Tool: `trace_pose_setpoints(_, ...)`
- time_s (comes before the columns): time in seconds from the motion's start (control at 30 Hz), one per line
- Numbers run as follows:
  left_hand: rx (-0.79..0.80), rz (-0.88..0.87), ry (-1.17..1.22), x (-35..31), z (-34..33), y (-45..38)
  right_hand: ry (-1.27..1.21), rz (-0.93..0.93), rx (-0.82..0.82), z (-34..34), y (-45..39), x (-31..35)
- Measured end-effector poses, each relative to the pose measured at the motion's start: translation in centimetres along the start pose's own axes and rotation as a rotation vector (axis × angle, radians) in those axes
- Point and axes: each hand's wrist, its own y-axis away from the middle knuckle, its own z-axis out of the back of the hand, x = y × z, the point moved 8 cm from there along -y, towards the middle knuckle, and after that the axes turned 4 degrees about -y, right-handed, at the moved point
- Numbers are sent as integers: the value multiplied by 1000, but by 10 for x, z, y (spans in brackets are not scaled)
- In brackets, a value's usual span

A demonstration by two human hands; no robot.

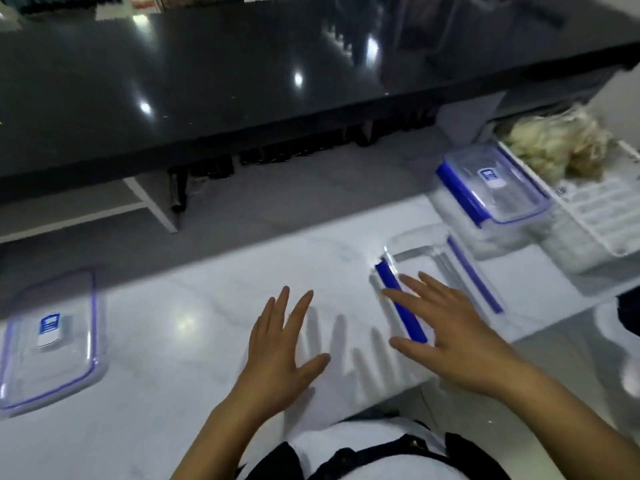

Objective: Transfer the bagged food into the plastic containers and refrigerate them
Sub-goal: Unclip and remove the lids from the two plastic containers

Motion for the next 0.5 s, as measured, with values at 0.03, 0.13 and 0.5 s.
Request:
trace_pose_setpoints(0.03, 23, -15, 20, -21, -12, -8, -31, -27, -54, 16, 10, -25)
trace_pose_setpoints(0.13, 72, -64, 42, -80, -40, -25, -87, -114, -111, 40, 33, -93)
trace_pose_setpoints(0.5, -82, -28, 90, -176, -105, -57, -159, 46, 125, 30, 25, -189)
